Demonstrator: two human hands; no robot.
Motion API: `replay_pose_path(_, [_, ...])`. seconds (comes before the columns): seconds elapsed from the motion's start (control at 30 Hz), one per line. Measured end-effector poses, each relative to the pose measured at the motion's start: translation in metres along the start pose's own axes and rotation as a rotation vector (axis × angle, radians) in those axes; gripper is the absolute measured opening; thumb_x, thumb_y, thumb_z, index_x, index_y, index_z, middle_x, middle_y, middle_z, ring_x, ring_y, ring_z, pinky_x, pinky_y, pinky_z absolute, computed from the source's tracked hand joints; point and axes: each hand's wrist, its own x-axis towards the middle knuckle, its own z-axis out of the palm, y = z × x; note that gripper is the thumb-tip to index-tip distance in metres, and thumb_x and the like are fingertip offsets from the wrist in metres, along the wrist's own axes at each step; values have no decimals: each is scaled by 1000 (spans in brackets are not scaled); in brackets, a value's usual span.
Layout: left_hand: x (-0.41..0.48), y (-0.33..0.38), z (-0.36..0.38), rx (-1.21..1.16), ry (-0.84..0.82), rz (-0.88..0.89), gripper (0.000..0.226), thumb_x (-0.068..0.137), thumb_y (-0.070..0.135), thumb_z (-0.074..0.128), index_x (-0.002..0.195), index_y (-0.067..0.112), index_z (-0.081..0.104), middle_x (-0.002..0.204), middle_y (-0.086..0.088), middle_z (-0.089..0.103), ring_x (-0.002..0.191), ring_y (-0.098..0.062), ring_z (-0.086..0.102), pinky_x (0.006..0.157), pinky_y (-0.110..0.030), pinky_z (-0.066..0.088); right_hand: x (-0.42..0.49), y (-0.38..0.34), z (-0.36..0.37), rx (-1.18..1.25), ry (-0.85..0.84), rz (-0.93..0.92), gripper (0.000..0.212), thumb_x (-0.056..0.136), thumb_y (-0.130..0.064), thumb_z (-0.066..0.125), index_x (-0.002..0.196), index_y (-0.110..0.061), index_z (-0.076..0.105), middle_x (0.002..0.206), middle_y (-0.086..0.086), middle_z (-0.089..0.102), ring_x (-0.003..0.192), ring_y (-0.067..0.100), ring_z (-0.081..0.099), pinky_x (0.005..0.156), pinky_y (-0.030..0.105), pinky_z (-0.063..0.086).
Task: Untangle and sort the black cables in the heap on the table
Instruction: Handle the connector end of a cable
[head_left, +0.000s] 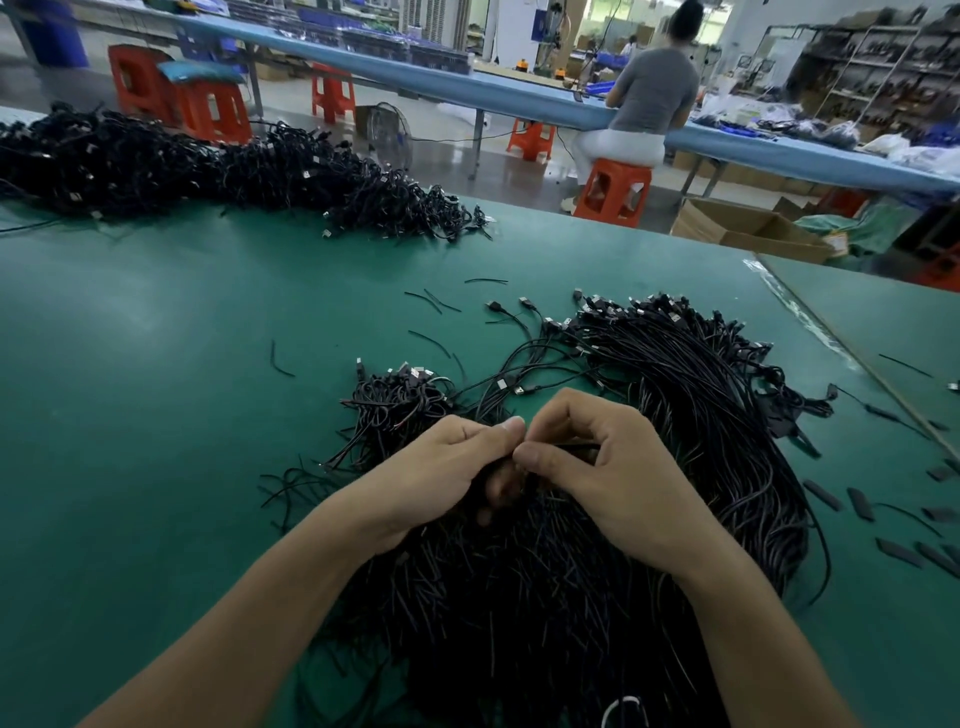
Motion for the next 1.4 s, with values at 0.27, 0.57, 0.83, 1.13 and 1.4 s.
replay_pose_path(0.27, [0, 3, 14, -407, -68, -227, 55, 103, 42, 26, 91, 9, 69, 76, -14, 69, 66, -26, 68, 57, -38, 58, -1, -2, 22, 4, 161, -118, 19, 85, -11, 75, 78, -25, 64, 72, -15, 66, 63, 2, 62, 58, 9, 44])
replay_pose_path(0.57, [10, -18, 0, -30, 303, -129, 66, 99, 61, 33, 64, 14, 64, 44, 3, 38, 34, -11, 24, 38, -17, 17, 5, 24, 22, 14, 274, 195, 38, 86, -64, 51, 83, -28, 62, 73, -3, 66, 64, 2, 62, 65, 21, 52])
replay_pose_path(0.83, [13, -22, -9, -148, 472, -94, 63, 99, 60, 34, 48, 25, 29, 44, 6, 22, 39, -12, 14, 37, -18, 13, -11, 38, 52, -693, -82, 450, 41, 88, -62, 59, 81, -22, 58, 83, -7, 58, 73, 12, 58, 61, 31, 49])
replay_pose_path(1.13, [17, -24, -8, -251, 421, -105, 70, 99, 65, 18, 47, 22, 37, 45, 6, 24, 37, -12, 16, 34, -17, 15, -3, 29, 50, -595, -54, 488, 12, 90, -35, 66, 93, -23, 67, 89, -4, 62, 80, 17, 62, 64, 30, 48])
replay_pose_path(1.4, [14, -19, -5, -253, 387, -61, 55, 104, 44, 39, 63, 18, 66, 46, 5, 38, 35, -8, 23, 32, -19, 18, -7, 23, 48, -593, 77, 432, 9, 89, -38, 64, 89, -29, 64, 88, -7, 61, 80, 17, 61, 66, 32, 51])
